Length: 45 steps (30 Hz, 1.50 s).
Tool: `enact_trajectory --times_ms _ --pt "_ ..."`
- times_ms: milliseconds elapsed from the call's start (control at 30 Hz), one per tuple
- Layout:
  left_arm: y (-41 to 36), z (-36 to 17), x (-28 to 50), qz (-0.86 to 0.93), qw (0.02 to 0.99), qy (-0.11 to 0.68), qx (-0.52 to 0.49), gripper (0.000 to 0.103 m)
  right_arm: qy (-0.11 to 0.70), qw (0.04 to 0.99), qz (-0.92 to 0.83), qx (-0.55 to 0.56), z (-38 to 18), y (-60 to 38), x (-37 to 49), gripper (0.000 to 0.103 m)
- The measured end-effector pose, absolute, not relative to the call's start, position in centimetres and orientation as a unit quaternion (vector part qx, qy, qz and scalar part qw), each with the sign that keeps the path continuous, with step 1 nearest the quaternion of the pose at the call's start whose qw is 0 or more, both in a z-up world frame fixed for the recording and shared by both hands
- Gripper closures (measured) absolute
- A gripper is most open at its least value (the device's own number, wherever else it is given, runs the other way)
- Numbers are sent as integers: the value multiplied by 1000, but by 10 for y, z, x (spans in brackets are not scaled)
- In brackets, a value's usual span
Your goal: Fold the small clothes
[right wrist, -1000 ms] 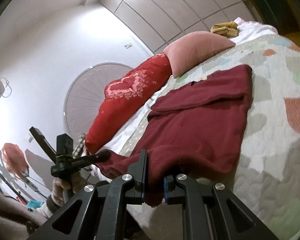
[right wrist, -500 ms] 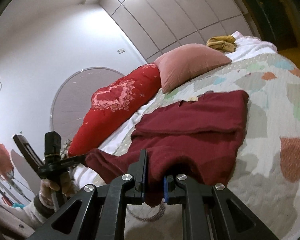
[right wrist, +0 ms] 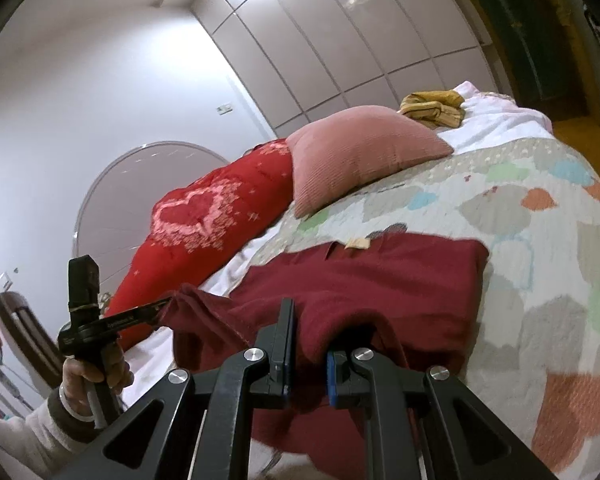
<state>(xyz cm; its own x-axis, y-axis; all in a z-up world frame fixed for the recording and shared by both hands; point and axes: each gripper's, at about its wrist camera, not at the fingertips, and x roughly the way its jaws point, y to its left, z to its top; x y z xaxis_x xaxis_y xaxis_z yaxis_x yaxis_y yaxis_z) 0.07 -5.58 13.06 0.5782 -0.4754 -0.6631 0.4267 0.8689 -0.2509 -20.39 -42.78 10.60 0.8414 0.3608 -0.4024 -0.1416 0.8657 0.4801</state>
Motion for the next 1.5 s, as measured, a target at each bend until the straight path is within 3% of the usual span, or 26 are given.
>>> enact_trajectory --times_ms 300,767,900,1000,1033,1067,1133,1367,1433,1500 --pt "-89 118 63 -230 891 391 -19 90 264 936 93 215 104 -460 -137 92" --pt "-113 77 140 -200 868 454 -27 89 325 903 58 275 52 -491 -50 91" --pt "-108 75 154 -215 855 469 -50 86 347 879 62 320 39 -506 -29 79" --pt "-103 80 157 -226 851 470 -55 80 338 880 66 326 47 -508 -29 77" --pt "-101 82 158 -225 853 468 -55 69 335 878 68 334 49 -510 -31 77" --pt "-96 87 157 -210 863 457 -50 51 333 877 69 340 50 -512 -32 77" --pt "-84 96 156 -195 877 434 -63 38 332 874 71 349 51 -515 -36 75" --pt "-68 107 152 -197 878 431 -64 38 317 859 74 395 60 -529 -47 71" --pt "-73 104 147 -201 879 430 -54 38 293 865 68 401 69 -531 -52 54" --pt "-76 100 145 -203 877 432 -49 38 279 875 62 391 79 -531 -53 51"
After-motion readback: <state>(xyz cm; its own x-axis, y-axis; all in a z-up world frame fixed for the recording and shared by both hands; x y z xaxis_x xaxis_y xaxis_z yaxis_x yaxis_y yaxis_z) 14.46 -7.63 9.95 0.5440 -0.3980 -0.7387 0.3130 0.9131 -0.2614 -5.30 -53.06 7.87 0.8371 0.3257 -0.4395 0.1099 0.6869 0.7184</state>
